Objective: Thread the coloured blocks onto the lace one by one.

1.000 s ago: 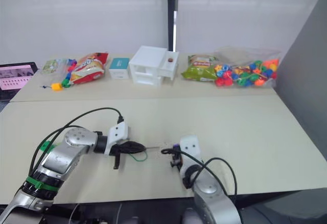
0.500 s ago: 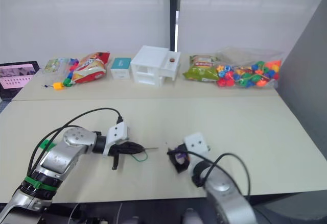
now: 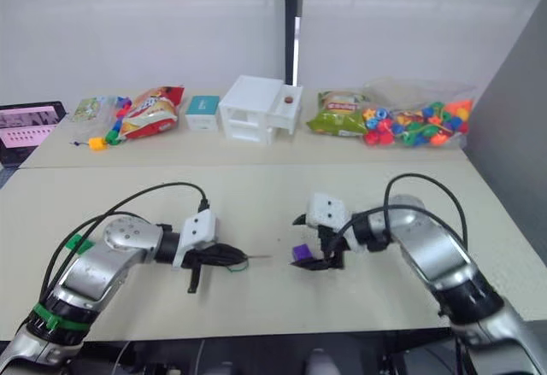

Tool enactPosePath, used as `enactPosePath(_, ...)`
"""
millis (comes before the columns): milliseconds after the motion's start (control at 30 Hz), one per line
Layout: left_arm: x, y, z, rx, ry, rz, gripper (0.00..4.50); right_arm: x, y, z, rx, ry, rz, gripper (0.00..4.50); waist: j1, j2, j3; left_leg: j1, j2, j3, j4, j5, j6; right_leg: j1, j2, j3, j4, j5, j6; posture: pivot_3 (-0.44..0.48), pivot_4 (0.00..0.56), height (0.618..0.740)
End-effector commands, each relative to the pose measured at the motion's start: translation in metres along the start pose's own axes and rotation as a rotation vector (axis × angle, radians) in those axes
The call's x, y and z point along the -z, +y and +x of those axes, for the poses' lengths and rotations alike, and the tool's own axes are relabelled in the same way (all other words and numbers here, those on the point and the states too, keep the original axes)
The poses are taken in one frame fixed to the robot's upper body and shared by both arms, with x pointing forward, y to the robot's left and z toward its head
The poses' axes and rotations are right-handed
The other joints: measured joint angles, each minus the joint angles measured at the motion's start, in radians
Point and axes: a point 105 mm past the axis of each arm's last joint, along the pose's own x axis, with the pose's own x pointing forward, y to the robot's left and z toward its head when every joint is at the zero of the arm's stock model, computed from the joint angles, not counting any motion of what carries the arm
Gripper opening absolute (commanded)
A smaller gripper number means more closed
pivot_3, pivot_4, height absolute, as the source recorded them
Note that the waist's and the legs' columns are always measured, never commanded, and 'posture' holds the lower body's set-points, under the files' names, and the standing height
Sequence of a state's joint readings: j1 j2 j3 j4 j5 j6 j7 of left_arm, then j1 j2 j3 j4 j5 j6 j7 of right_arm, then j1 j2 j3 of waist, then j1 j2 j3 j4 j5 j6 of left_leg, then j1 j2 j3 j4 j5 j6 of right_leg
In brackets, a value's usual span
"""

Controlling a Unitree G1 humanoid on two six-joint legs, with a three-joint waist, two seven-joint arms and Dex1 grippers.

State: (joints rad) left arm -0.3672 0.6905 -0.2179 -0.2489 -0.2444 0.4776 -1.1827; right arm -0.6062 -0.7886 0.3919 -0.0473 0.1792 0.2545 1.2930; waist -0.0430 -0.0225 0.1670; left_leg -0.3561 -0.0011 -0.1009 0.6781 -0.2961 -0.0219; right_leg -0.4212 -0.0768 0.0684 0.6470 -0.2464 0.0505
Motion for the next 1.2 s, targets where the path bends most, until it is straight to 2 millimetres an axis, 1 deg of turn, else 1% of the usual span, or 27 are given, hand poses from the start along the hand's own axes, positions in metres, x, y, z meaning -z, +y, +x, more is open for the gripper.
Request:
enactPosePath(33,-0.008,-0.006,-0.001,-0.003,-0.021,0.016,0.0,0.003,-0.002,0.004,-0.08,-0.004,-0.119,4.44,0.0,0.0,0.0,-0.001,0.0,0.0,0.001,0.0,0.0,-0.001,0.0,0.0,0.0,0.0,0.0,0.0,0.15,0.74)
enactPosePath(200,-0.007,-0.008,-0.001,-0.006,-0.02,0.007,0.0,0.005,-0.008,0.01,-0.103,-0.022,-0.153,4.44,0.0,0.0,0.0,-0.001,0.0,0.0,0.001,0.0,0.0,-0.001,0.0,0.0,0.0,0.0,0.001,0.0,0.15,0.74)
enactPosePath(233,-0.007,-0.008,-0.001,-0.007,-0.02,0.007,0.0,0.006,-0.009,0.011,-0.105,-0.02,-0.157,3.95,0.0,0.0,0.0,-0.001,0.0,0.0,0.001,0.0,0.0,-0.001,0.0,0.0,0.0,0.0,0.001,0.0,0.15,0.74)
enactPosePath(267,-0.008,-0.008,0.0,-0.005,-0.02,0.007,0.0,0.008,-0.011,0.011,-0.096,-0.015,-0.162,3.71,0.0,0.0,0.0,-0.001,0.0,0.0,0.001,0.0,0.0,-0.001,0.0,0.0,0.001,0.0,0.001,0.0,0.15,0.74)
enactPosePath(367,-0.008,-0.009,0.001,0.001,-0.022,0.008,0.0,0.015,-0.015,0.012,-0.077,-0.004,-0.159,2.63,0.0,0.0,0.0,-0.001,0.0,0.0,0.001,0.0,0.0,-0.001,-0.001,0.0,0.0,0.0,0.001,0.0,0.15,0.74)
enactPosePath(433,-0.008,-0.01,0.003,0.005,-0.019,0.015,0.0,0.022,-0.014,0.011,-0.066,0.008,-0.141,1.96,0.001,0.0,0.0,-0.001,0.0,0.0,0.001,0.0,0.0,-0.001,0.0,0.0,0.001,0.0,0.0,0.0,0.15,0.74)
enactPosePath(500,-0.009,-0.01,0.005,0.003,-0.013,0.022,0.0,0.023,-0.013,0.012,-0.045,-0.006,-0.12,1.28,0.001,0.0,0.0,-0.001,0.0,0.0,0.001,0.0,0.0,-0.001,-0.001,0.0,0.001,0.0,0.0,0.0,0.15,0.74)
enactPosePath(533,-0.008,-0.009,0.006,-0.005,-0.005,0.026,0.0,0.022,-0.012,0.012,-0.031,-0.012,-0.108,1.18,0.001,0.0,0.0,-0.001,0.0,0.0,0.001,0.0,0.0,-0.001,0.0,0.0,0.001,0.001,0.0,0.0,0.15,0.74)
enactPosePath(633,-0.009,0.0,0.013,-0.066,0.018,0.039,0.0,0.017,-0.009,0.014,0.002,-0.05,-0.051,1.18,0.001,0.0,0.0,-0.001,0.0,0.0,0.001,0.0,0.0,-0.001,0.0,0.0,0.001,0.001,0.0,0.0,0.15,0.74)
enactPosePath(700,-0.015,0.006,0.019,-0.102,0.026,0.045,0.0,0.014,-0.004,0.017,0.026,-0.05,-0.024,1.18,0.002,0.0,0.0,-0.001,0.0,-0.001,0.001,0.0,0.0,-0.001,0.0,0.0,0.001,0.001,0.0,0.0,0.15,0.74)
enactPosePath(867,-0.019,0.002,0.029,-0.084,0.054,0.067,0.0,0.013,0.004,0.022,0.064,-0.008,0.009,1.18,-0.003,0.0,0.0,-0.001,0.0,-0.001,0.001,0.0,0.0,-0.001,0.0,0.0,0.001,0.0,0.0,0.0,0.15,0.74)
enactPosePath(933,-0.02,0.001,0.03,-0.073,0.061,0.068,0.0,0.016,0.006,0.023,0.073,0.019,0.03,1.18,-0.002,0.0,0.0,-0.001,0.0,-0.001,0.001,0.0,0.0,-0.001,0.0,0.0,0.001,0.0,0.0,0.0,0.15,0.74)
enactPosePath(1067,-0.022,0.001,0.032,-0.052,0.074,0.074,0.0,0.013,0.005,0.023,0.097,0.025,0.055,1.18,0.001,0.0,0.0,-0.001,0.0,-0.001,0.002,0.0,0.0,0.0,0.0,0.0,0.001,0.0,0.001,0.0,0.15,0.74)
enactPosePath(1200,-0.026,0.004,0.035,-0.059,0.071,0.079,0.0,0.011,0.01,0.025,0.091,0.036,0.064,1.18,0.0,0.0,0.0,-0.001,0.0,-0.001,0.002,0.0,0.0,0.0,0.0,0.0,0.001,0.0,0.001,0.0,0.15,0.74)
